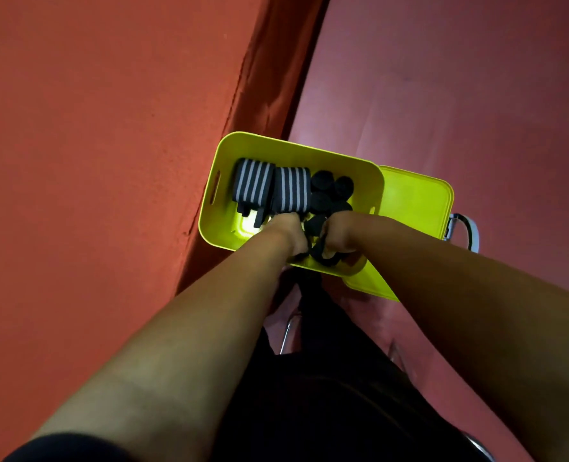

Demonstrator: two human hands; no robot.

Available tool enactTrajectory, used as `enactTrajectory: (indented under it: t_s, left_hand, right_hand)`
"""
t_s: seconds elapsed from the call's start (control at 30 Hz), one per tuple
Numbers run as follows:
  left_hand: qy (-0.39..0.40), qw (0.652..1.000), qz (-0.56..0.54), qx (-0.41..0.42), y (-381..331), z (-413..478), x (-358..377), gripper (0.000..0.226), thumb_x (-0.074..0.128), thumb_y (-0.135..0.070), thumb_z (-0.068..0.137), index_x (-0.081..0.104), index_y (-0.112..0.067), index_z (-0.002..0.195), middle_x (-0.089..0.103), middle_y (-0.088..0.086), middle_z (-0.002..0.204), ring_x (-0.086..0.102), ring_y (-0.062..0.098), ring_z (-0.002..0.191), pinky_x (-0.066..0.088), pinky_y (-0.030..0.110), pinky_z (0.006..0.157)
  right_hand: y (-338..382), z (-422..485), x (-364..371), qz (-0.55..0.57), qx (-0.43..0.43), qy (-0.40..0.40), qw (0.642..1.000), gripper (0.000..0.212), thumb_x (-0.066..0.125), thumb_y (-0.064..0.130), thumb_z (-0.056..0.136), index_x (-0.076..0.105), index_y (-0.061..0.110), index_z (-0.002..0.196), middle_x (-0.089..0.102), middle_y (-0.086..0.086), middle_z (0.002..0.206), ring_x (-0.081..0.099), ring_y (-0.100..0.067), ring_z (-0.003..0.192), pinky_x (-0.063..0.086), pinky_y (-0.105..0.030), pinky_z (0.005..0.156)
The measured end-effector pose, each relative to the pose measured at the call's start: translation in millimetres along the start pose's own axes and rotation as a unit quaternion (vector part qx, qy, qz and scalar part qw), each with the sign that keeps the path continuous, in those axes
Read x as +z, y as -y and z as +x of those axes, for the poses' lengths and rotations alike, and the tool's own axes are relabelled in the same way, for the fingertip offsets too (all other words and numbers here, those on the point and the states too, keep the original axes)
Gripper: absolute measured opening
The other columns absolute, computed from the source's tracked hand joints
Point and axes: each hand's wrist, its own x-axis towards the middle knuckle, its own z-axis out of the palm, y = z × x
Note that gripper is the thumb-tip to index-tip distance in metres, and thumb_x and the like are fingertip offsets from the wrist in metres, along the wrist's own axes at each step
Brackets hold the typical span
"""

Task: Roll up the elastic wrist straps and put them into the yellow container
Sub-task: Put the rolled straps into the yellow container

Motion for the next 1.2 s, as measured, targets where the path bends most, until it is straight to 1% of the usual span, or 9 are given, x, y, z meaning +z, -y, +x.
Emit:
enactTrajectory:
  t_s: [0.3, 0.37, 0.47, 0.57, 0.73, 0.8, 0.93, 1.03, 1.2]
  left_hand:
    - [0.046, 0.998, 0.025, 0.021, -3.0, 25.6, 19.8, 0.026, 0.062, -0.020, 0.103, 0.072, -0.006, 0.123, 0.071, 0.016, 0.127, 0.066, 0.036, 0.117, 0.051, 0.039, 0.088]
    - [0.041, 0.999, 0.017, 0.012, -1.4, 26.6, 21.4, 0.026, 0.062, -0.015, 0.102, 0.071, -0.004, 0.124, 0.071, 0.016, 0.122, 0.067, 0.036, 0.114, 0.054, 0.040, 0.090]
    - [0.030, 1.000, 0.001, 0.009, 0.6, 28.3, 22.8, 0.027, 0.063, -0.011, 0.101, 0.070, -0.004, 0.126, 0.071, 0.017, 0.122, 0.067, 0.036, 0.114, 0.056, 0.041, 0.093]
    - [0.029, 0.999, -0.007, 0.012, 1.8, 29.6, 21.4, 0.024, 0.062, -0.012, 0.101, 0.072, -0.003, 0.122, 0.072, 0.014, 0.118, 0.068, 0.034, 0.114, 0.056, 0.040, 0.092]
    - [0.025, 0.999, -0.033, 0.022, -1.8, 23.9, -1.6, 0.018, 0.063, -0.015, 0.101, 0.075, -0.008, 0.112, 0.072, 0.011, 0.113, 0.068, 0.032, 0.108, 0.058, 0.040, 0.094]
    - [0.017, 0.998, -0.053, 0.030, -8.8, 18.6, -18.1, 0.019, 0.060, -0.013, 0.102, 0.076, -0.006, 0.110, 0.075, 0.016, 0.111, 0.071, 0.036, 0.106, 0.061, 0.044, 0.094]
    - [0.002, 0.995, -0.086, 0.040, -37.8, 1.7, -58.9, 0.022, 0.058, -0.013, 0.102, 0.077, -0.004, 0.106, 0.079, 0.020, 0.104, 0.077, 0.039, 0.100, 0.063, 0.045, 0.084]
    - [-0.004, 0.993, -0.101, 0.054, -69.4, -11.1, -89.6, 0.022, 0.058, -0.010, 0.100, 0.078, -0.002, 0.095, 0.082, 0.017, 0.089, 0.077, 0.035, 0.079, 0.059, 0.037, 0.066]
    - [-0.034, 0.990, -0.072, 0.119, -136.0, -32.6, -114.0, 0.015, 0.063, -0.010, 0.094, 0.067, -0.005, 0.081, 0.067, 0.006, 0.054, 0.072, 0.025, 0.055, 0.051, 0.026, 0.046]
  right_hand:
    - [10.4, 14.4, 0.8, -0.259, -0.040, 0.050, 0.964, 0.044, 0.046, 0.017, 0.114, 0.046, 0.010, 0.157, 0.048, -0.014, 0.160, 0.048, -0.033, 0.146, 0.044, -0.035, 0.094]
    - [11.4, 16.1, -1.5, -0.304, -0.056, 0.054, 0.950, 0.034, 0.048, 0.013, 0.114, 0.054, 0.013, 0.147, 0.055, -0.016, 0.150, 0.053, -0.037, 0.137, 0.038, -0.030, 0.077]
    - [14.2, 20.2, -2.2, -0.342, -0.060, 0.040, 0.937, 0.026, 0.044, 0.017, 0.115, 0.051, 0.017, 0.090, 0.052, -0.011, 0.098, 0.049, -0.030, 0.090, 0.039, -0.031, 0.081]
    - [13.9, 19.3, -3.2, -0.351, -0.066, 0.047, 0.933, 0.020, 0.040, 0.018, 0.116, 0.058, 0.013, 0.112, 0.057, -0.022, 0.120, 0.050, -0.029, 0.109, 0.041, -0.038, 0.098]
    - [11.6, 8.7, -6.4, -0.269, -0.030, 0.008, 0.963, 0.028, 0.048, 0.015, 0.112, 0.043, 0.020, 0.085, 0.039, -0.003, 0.084, 0.034, -0.021, 0.066, 0.029, -0.037, 0.058]
    - [2.7, 0.1, -10.4, -0.201, -0.027, -0.045, 0.978, 0.027, 0.055, 0.011, 0.105, 0.051, 0.014, 0.079, 0.048, -0.005, 0.082, 0.043, -0.021, 0.065, 0.034, -0.033, 0.056]
    - [-26.5, -29.9, -33.2, 0.061, -0.033, -0.105, 0.992, 0.017, 0.065, 0.011, 0.102, 0.074, 0.009, 0.116, 0.072, -0.011, 0.106, 0.068, -0.028, 0.092, 0.049, -0.031, 0.070]
    - [-56.7, -47.4, -47.7, 0.278, -0.042, -0.132, 0.950, 0.010, 0.063, 0.005, 0.102, 0.072, 0.007, 0.099, 0.077, -0.020, 0.093, 0.072, -0.030, 0.082, 0.062, -0.037, 0.071]
    - [-124.8, -51.0, -43.6, 0.425, 0.027, -0.216, 0.878, 0.009, 0.057, 0.009, 0.105, 0.062, 0.006, 0.098, 0.072, -0.014, 0.088, 0.071, -0.026, 0.069, 0.058, -0.034, 0.060]
